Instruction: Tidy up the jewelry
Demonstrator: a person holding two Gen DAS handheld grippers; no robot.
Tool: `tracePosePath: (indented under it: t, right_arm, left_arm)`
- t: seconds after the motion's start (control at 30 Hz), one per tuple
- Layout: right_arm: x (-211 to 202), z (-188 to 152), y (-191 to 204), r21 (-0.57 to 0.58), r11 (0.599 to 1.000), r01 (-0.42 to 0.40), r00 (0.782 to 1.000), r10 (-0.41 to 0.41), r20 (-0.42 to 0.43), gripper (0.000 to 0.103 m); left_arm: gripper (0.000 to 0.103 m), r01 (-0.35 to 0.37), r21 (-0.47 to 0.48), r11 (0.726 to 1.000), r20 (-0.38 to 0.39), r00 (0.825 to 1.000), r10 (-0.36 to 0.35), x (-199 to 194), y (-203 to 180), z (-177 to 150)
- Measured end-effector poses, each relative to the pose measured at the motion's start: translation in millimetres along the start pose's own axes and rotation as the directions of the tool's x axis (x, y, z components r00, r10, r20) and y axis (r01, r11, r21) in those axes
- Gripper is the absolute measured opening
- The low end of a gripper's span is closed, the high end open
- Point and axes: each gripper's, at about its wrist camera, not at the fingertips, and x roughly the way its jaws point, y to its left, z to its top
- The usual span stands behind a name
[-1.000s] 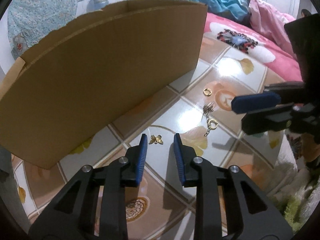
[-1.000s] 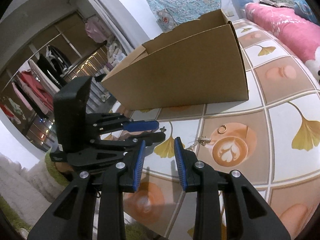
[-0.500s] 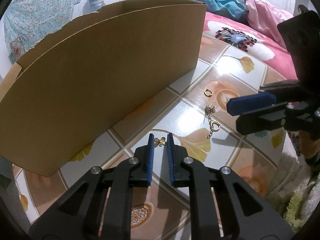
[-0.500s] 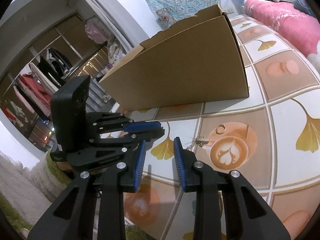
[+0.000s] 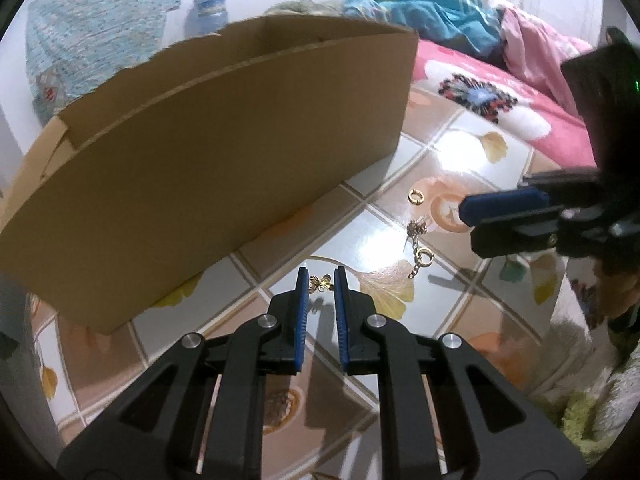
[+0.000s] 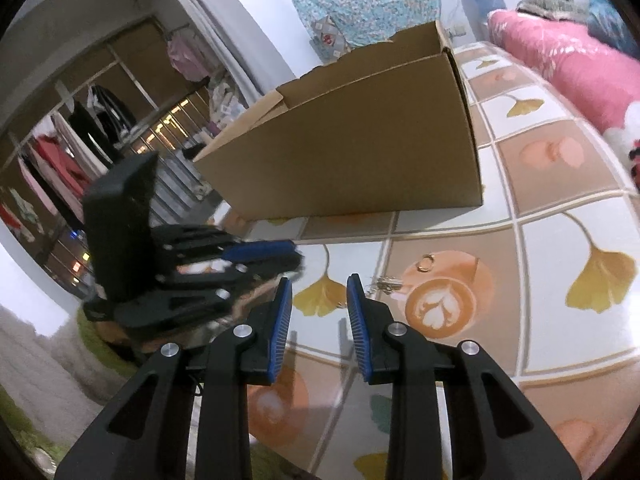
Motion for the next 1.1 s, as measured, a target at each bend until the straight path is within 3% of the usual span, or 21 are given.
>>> tracePosePath:
  t: [0.23,0.83,0.97,1.1]
  right_arm:
    - [5.5,-7.9,8.6,-0.087,0.990,0.107,0.993,-0.112,-0.045,0.029]
    - [39.9,-4.0,27.2,-0.244,0.932,0.269,0.952,-0.295,-0.077,0.028]
    - [44.6,-6.1,29.9,-0.280,0.919,0.278,0.945,-0.314,-0.090,0.023]
    - [45.7,-5.7,31.6,-0.298,0.912,0.283,0.941,-0.325,-0.099,0.012]
  left_arm:
    - [0.012,-0.021,-0.093,0.995,0.038,0.999,0.024,-18.9,8.2,-8.8]
    - [0.012,-0.001,-0.142,0.990,0.061,0.998,0.010,-22.9,18.4,-17.4]
    - [0.012,0.007,-0.147,0.989,0.058,0.998,0.001,-19.7,20.4,-18.9]
    - [0.012,0.013,-0.150,0.989,0.057,0.998,-0.004,-17.8,22.1,-19.8]
